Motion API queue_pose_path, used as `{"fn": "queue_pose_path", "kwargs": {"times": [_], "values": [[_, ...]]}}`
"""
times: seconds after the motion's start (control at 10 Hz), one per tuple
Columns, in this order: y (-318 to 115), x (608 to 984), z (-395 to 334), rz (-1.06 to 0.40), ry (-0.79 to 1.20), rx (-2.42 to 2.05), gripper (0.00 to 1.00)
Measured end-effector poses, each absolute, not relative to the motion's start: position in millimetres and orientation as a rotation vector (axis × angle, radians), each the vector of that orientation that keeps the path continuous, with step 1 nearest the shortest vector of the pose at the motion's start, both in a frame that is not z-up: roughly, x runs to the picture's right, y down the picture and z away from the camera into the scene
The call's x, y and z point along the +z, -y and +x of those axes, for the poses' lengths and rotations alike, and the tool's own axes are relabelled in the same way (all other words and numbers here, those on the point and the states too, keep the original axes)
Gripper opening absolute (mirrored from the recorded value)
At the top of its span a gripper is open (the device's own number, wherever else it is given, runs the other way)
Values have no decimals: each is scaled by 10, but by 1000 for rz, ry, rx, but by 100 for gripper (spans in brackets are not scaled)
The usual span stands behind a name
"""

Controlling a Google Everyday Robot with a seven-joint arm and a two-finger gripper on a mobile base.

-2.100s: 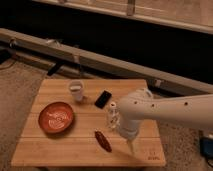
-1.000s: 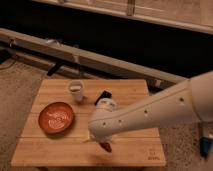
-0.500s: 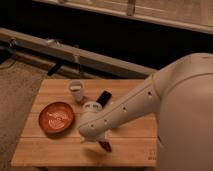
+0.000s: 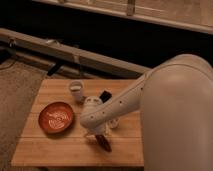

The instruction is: Place the pepper in the ceramic bowl

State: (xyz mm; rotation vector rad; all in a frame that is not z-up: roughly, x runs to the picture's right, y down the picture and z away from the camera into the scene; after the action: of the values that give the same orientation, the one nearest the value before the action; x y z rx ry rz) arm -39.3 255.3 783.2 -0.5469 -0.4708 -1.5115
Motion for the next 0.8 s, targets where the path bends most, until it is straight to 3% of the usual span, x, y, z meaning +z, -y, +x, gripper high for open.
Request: {"fn": "queue_pose_path", "kwargs": {"times": [0.8], "values": [[-2801,8020,-209,-647,494,-1458,80]]}}
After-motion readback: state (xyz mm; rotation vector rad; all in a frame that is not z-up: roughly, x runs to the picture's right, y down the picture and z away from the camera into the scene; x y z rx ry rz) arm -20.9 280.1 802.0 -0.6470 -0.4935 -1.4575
